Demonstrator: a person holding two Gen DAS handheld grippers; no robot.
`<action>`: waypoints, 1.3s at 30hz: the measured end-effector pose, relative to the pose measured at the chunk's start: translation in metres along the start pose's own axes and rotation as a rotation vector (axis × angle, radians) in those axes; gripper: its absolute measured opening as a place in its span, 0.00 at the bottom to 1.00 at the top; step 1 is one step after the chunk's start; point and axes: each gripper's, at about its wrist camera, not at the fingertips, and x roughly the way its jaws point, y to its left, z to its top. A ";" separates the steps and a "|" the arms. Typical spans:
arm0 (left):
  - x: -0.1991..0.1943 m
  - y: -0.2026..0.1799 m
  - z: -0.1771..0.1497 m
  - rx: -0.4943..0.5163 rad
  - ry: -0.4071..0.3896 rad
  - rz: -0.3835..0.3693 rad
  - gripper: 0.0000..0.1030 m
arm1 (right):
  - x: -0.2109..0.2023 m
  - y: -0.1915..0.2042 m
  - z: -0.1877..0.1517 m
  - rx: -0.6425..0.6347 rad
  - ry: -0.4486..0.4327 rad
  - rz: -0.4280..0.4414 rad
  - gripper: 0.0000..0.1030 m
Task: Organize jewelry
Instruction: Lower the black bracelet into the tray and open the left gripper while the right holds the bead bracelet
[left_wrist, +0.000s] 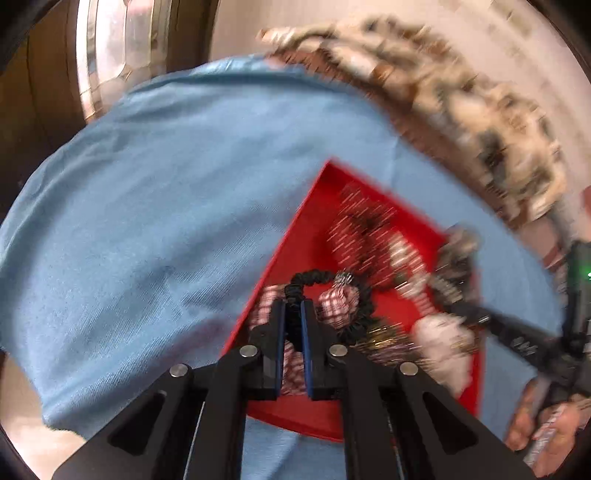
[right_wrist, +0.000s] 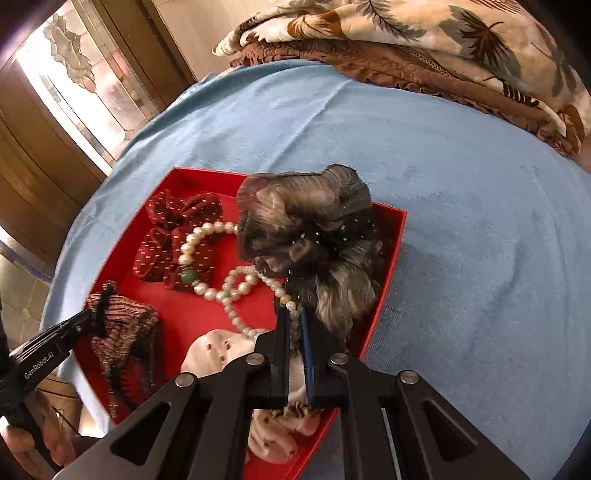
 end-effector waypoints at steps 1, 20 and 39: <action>-0.007 -0.002 0.001 0.003 -0.035 -0.034 0.08 | -0.004 0.003 0.000 0.000 -0.009 0.015 0.06; 0.013 -0.049 0.024 0.126 -0.065 -0.079 0.08 | -0.054 0.067 0.005 -0.084 -0.127 0.178 0.07; 0.045 -0.026 0.030 0.136 -0.001 0.167 0.08 | 0.003 0.064 -0.021 -0.105 0.010 0.089 0.07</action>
